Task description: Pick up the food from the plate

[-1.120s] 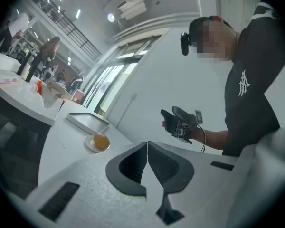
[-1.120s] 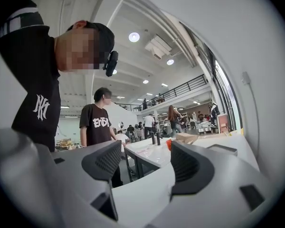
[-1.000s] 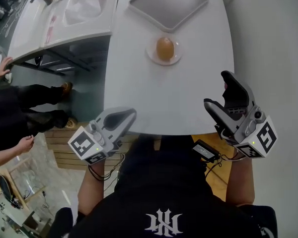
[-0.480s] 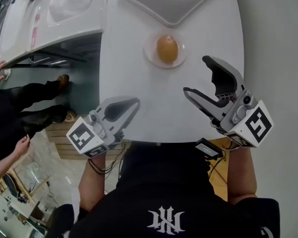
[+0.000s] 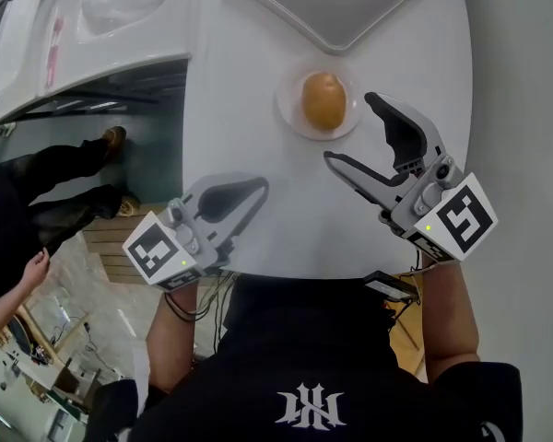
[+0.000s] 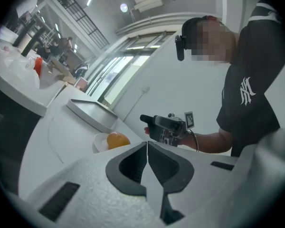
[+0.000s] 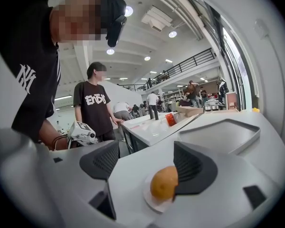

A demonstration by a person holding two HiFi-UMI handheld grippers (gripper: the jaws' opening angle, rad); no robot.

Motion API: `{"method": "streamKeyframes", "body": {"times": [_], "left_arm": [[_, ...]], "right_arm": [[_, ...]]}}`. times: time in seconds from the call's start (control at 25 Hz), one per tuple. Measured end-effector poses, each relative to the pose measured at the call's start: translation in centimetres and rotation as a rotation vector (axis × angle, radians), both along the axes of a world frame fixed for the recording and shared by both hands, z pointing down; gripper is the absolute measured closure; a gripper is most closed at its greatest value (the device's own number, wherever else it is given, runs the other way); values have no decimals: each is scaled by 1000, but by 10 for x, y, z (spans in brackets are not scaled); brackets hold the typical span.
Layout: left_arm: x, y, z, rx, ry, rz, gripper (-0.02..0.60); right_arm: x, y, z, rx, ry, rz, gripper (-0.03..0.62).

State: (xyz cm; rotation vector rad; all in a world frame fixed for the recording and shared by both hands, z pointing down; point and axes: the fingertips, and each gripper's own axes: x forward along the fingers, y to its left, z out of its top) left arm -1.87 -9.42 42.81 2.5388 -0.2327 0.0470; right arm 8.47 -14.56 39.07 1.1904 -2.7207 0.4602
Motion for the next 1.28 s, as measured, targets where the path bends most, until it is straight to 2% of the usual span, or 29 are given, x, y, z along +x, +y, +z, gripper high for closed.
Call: {"method": "streamKeyframes", "body": {"times": [0.16,0.28,0.44,0.6,0.92,1.28], "left_arm": [[3,-8,17,-5,-34,0,572],[13,-9,19,-16,-20,-11,572],[15,-8,22,-29,-47,-1,572],[23,-11,17,-2,-55,23,572],[33,-9,22,-10,-53,42,572],[30,-15,11,-21,-34,38,572]], "right_arm": [[3,-13,33,-47,54,5,260],[9,-18,51,-77,61,26,243],[3,-24,68,-111,94,6,220],[0,-33,87,-142,157,-4,215],[1,-37,117,-220,187,0,215],[-7,-41,118,-269,262,-17,217]]}}
